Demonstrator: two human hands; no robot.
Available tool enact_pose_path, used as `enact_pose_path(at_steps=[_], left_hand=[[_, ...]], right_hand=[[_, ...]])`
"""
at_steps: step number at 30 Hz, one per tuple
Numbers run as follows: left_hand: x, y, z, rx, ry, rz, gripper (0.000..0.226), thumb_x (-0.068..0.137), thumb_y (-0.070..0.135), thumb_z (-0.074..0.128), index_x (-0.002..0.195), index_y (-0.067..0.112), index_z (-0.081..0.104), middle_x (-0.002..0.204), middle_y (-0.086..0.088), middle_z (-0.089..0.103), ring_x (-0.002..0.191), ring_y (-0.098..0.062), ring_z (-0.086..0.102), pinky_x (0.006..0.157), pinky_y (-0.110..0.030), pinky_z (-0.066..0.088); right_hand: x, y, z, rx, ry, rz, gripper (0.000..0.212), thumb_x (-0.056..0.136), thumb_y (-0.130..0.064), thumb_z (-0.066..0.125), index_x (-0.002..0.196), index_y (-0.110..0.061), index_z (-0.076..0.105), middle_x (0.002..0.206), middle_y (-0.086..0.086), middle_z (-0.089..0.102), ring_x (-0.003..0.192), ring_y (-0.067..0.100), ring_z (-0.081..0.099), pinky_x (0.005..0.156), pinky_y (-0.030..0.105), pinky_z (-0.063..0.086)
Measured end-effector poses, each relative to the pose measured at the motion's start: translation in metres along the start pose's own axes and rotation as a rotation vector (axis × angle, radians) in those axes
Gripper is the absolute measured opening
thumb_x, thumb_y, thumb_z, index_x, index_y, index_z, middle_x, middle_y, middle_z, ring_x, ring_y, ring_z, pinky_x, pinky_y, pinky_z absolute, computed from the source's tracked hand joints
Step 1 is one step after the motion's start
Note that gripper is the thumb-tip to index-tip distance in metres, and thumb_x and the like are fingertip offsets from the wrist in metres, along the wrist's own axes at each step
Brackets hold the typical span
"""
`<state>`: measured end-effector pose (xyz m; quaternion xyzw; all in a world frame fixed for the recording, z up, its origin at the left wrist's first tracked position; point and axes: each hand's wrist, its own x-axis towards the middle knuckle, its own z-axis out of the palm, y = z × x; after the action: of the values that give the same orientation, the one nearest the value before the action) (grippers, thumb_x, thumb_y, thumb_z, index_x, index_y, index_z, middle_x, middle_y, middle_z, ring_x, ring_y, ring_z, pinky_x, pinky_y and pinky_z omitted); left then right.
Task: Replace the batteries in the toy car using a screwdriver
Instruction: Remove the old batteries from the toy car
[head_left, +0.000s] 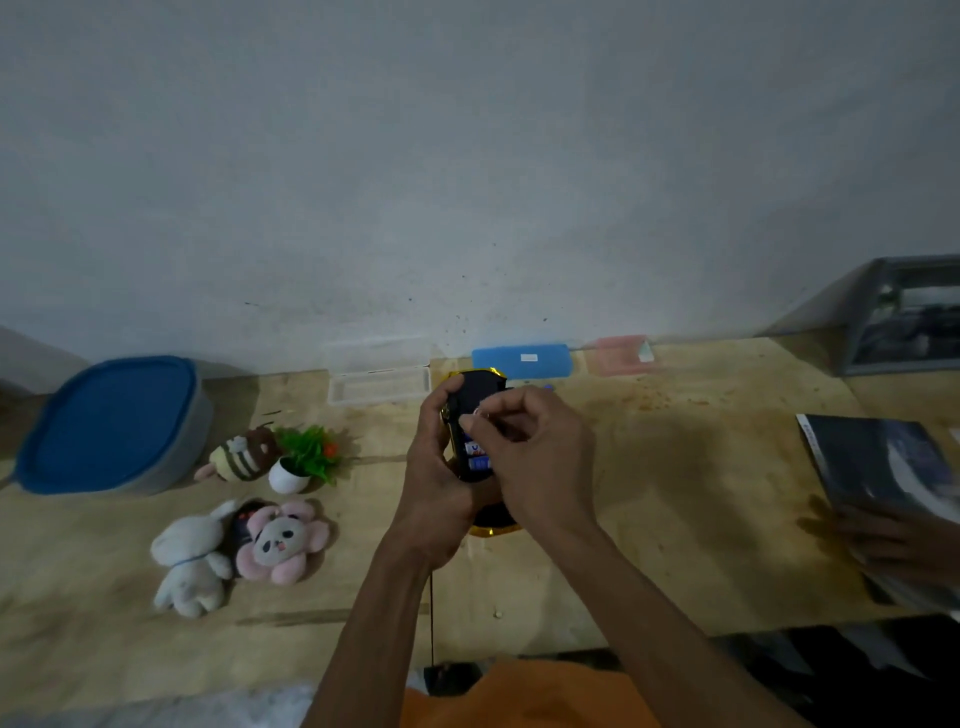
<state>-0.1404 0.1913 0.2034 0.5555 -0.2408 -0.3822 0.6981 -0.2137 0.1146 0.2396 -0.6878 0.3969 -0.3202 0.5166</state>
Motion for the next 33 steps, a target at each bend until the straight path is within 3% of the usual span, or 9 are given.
enact_pose_path(at_steps=[6, 8, 11, 13, 15, 18, 21, 26, 33], left_hand=[[0.007, -0.002, -0.004, -0.063, 0.000, -0.052, 0.107, 0.063, -0.028, 0.075, 0.145, 0.030, 0.040, 0.137, -0.012, 0.059, 0.106, -0.039, 0.068, 0.080, -0.049, 0.060], [0.009, -0.001, -0.006, -0.060, 0.010, -0.060, 0.106, 0.061, -0.022, 0.077, 0.145, 0.031, 0.041, 0.135, -0.011, 0.061, 0.103, -0.040, 0.068, 0.080, -0.050, 0.059], [0.012, -0.002, -0.004, -0.075, 0.004, -0.085, 0.105, 0.059, -0.020, 0.076, 0.144, 0.031, 0.041, 0.133, -0.013, 0.061, 0.101, -0.040, 0.068, 0.079, -0.051, 0.059], [0.013, -0.003, -0.002, -0.088, -0.017, -0.102, 0.105, 0.059, -0.022, 0.075, 0.143, 0.032, 0.042, 0.133, -0.016, 0.060, 0.100, -0.040, 0.067, 0.079, -0.052, 0.059], [0.014, -0.004, 0.000, -0.093, -0.043, -0.110, 0.104, 0.060, -0.024, 0.073, 0.142, 0.033, 0.043, 0.133, -0.018, 0.060, 0.101, -0.041, 0.067, 0.079, -0.052, 0.059], [0.014, -0.002, 0.001, -0.092, -0.074, -0.116, 0.104, 0.065, -0.031, 0.069, 0.143, 0.032, 0.042, 0.132, -0.017, 0.062, 0.104, -0.039, 0.068, 0.077, -0.046, 0.060], [0.017, -0.001, -0.001, -0.072, -0.097, -0.127, 0.104, 0.067, -0.031, 0.067, 0.146, 0.030, 0.037, 0.133, -0.011, 0.063, 0.107, -0.037, 0.069, 0.078, -0.041, 0.060], [0.019, 0.002, -0.007, -0.090, -0.132, -0.159, 0.106, 0.063, -0.027, 0.070, 0.148, 0.030, 0.038, 0.135, -0.015, 0.061, 0.106, -0.038, 0.068, 0.079, -0.044, 0.060], [0.025, -0.001, -0.010, -0.164, -0.175, -0.208, 0.107, 0.056, -0.023, 0.078, 0.142, 0.034, 0.048, 0.140, -0.024, 0.052, 0.114, -0.040, 0.065, 0.079, -0.042, 0.059]], right_hand=[[0.022, -0.005, -0.028, 0.478, 0.103, 0.313, 0.016, 0.080, -0.003, 0.081, 0.092, -0.009, 0.072, 0.087, 0.002, 0.075, 0.083, 0.013, 0.073, 0.077, 0.026, 0.061], [0.033, -0.006, -0.038, 0.841, 0.069, 0.504, 0.013, 0.087, 0.002, 0.071, 0.099, -0.003, 0.068, 0.085, 0.008, 0.072, 0.081, 0.019, 0.071, 0.074, 0.028, 0.061], [0.046, -0.002, -0.046, 1.036, -0.031, 0.658, 0.011, 0.097, -0.002, 0.055, 0.105, 0.002, 0.063, 0.080, 0.010, 0.064, 0.068, 0.016, 0.063, 0.064, 0.025, 0.057], [0.048, 0.001, -0.045, 0.889, -0.066, 0.664, 0.012, 0.096, -0.007, 0.060, 0.103, -0.001, 0.067, 0.080, 0.005, 0.063, 0.059, 0.011, 0.055, 0.051, 0.021, 0.048], [0.047, 0.006, -0.045, 0.482, -0.159, 0.434, 0.009, 0.095, -0.014, 0.065, 0.098, -0.011, 0.072, 0.077, -0.004, 0.064, 0.055, 0.007, 0.051, 0.046, 0.019, 0.042], [0.047, 0.010, -0.045, -0.188, -0.398, -0.124, 0.005, 0.090, -0.024, 0.072, 0.092, -0.023, 0.076, 0.080, -0.012, 0.069, 0.073, 0.004, 0.063, 0.063, 0.017, 0.050], [0.052, 0.011, -0.043, -0.562, -0.628, -0.349, 0.012, 0.092, -0.035, 0.067, 0.103, -0.035, 0.074, 0.092, -0.012, 0.063, 0.082, 0.005, 0.059, 0.074, 0.029, 0.050], [0.066, 0.001, -0.046, -0.747, -0.755, -0.498, 0.024, 0.100, -0.033, 0.050, 0.117, -0.043, 0.065, 0.108, -0.015, 0.052, 0.090, 0.005, 0.051, 0.075, 0.035, 0.048], [0.084, -0.010, -0.043, -0.845, -0.932, -0.629, 0.024, 0.103, -0.022, 0.044, 0.115, -0.030, 0.063, 0.122, -0.017, 0.047, 0.092, 0.007, 0.046, 0.075, 0.036, 0.052]])
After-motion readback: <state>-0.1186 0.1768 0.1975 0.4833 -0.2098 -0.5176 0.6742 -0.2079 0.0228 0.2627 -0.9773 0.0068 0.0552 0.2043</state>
